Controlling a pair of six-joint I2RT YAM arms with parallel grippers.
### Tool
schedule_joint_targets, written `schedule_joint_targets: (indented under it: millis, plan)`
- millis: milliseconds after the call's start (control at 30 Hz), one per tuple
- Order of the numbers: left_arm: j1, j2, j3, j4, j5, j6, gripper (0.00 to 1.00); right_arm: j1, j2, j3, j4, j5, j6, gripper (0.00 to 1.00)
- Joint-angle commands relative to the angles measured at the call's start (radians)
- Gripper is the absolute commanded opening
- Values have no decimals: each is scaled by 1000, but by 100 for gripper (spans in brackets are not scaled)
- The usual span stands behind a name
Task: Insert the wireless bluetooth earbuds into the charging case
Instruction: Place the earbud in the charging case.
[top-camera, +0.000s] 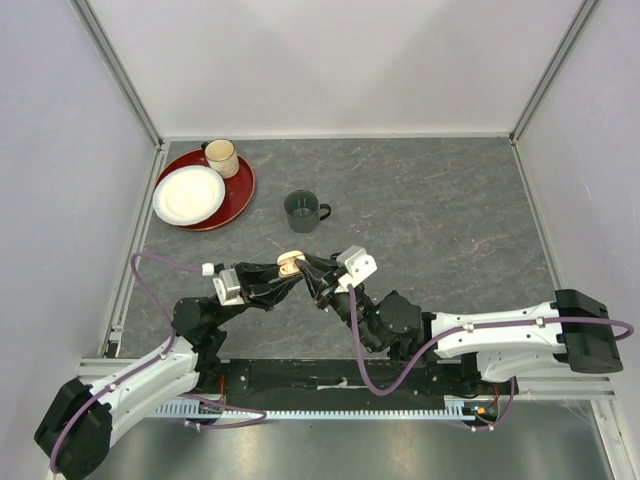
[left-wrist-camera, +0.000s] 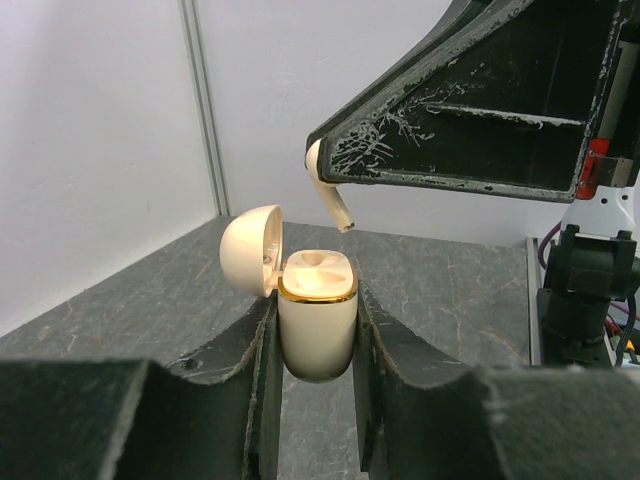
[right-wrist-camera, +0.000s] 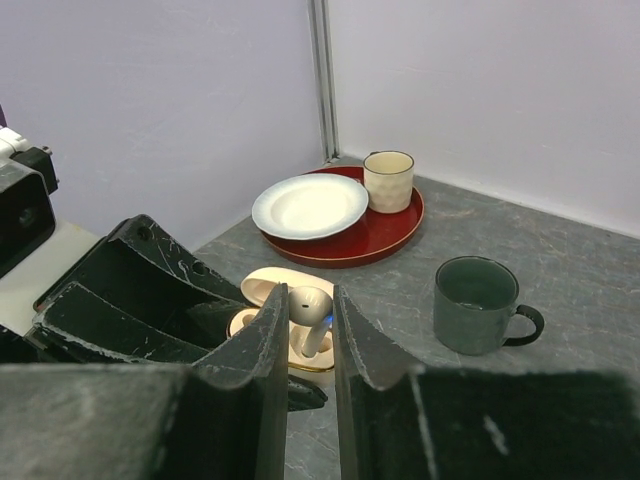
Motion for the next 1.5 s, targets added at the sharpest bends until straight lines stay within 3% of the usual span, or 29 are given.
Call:
schedule_joint_targets:
  millis: [0, 767, 1467]
  plan:
    - [-2, -5, 27, 70, 0, -19, 2, 8, 15, 50, 23, -6, 14, 0]
    - [-1, -5, 24, 107, 61, -36, 2, -17, 41, 33, 20, 17, 8, 0]
    - [-2, -33, 13, 124, -10, -48, 2, -22, -2, -13, -55, -25, -3, 0]
